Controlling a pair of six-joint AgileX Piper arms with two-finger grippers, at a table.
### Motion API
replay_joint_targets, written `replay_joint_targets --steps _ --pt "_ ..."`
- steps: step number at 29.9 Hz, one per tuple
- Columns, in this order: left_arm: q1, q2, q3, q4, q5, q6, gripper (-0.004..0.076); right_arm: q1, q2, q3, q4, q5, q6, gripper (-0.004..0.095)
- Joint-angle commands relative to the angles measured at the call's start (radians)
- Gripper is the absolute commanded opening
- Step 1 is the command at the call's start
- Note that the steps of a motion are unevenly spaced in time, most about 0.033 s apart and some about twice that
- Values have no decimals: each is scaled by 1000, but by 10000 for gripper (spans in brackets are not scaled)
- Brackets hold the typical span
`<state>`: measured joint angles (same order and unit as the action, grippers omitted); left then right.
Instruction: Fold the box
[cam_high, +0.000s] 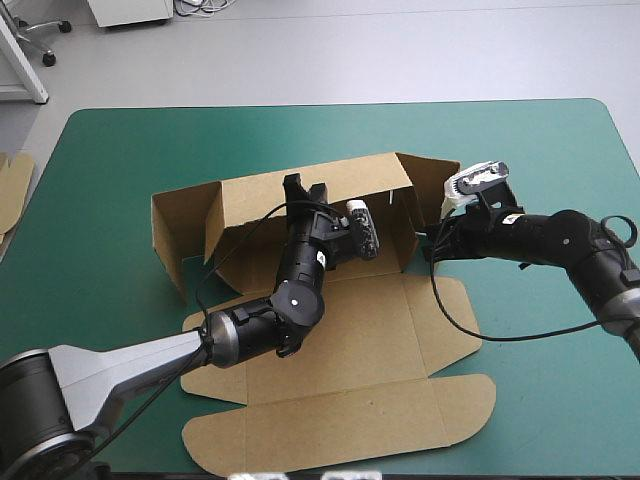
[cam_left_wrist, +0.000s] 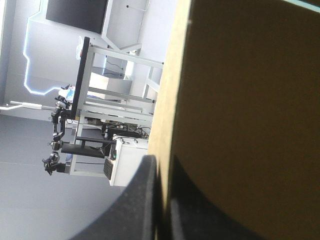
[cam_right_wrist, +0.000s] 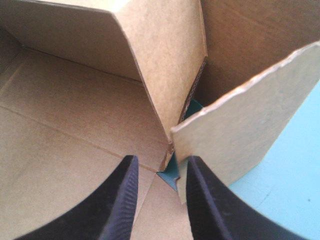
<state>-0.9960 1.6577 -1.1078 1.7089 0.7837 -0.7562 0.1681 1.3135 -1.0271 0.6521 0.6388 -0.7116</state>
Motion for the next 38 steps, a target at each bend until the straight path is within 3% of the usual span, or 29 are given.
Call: replay_joint_targets --steps 1,6,13,16,24,31,38 --pt "-11 -34 -22 1 3 -47 -14 -1 -63 -49 -70 -25 125 309" --pt "-11 -34 -22 3 6 -44 -14 -1 -84 -225 -333 115 424 309" --pt "-11 -34 -22 6 6 -35 -14 -16 -34 -509 -478 200 565 309" --pt "-11 -34 -22 21 6 -35 -14 -77 76 -634 -431 270 548 309" --pt "-11 -34 -22 42 3 -27 -14 -223 397 -889 -127 426 416 309" --pt "-9 -34 -22 54 -5 38 -14 -221 573 -955 -62 455 396 309" --pt "-9 -34 -22 54 -5 38 -14 -221 609 -955 -40 491 360 308"
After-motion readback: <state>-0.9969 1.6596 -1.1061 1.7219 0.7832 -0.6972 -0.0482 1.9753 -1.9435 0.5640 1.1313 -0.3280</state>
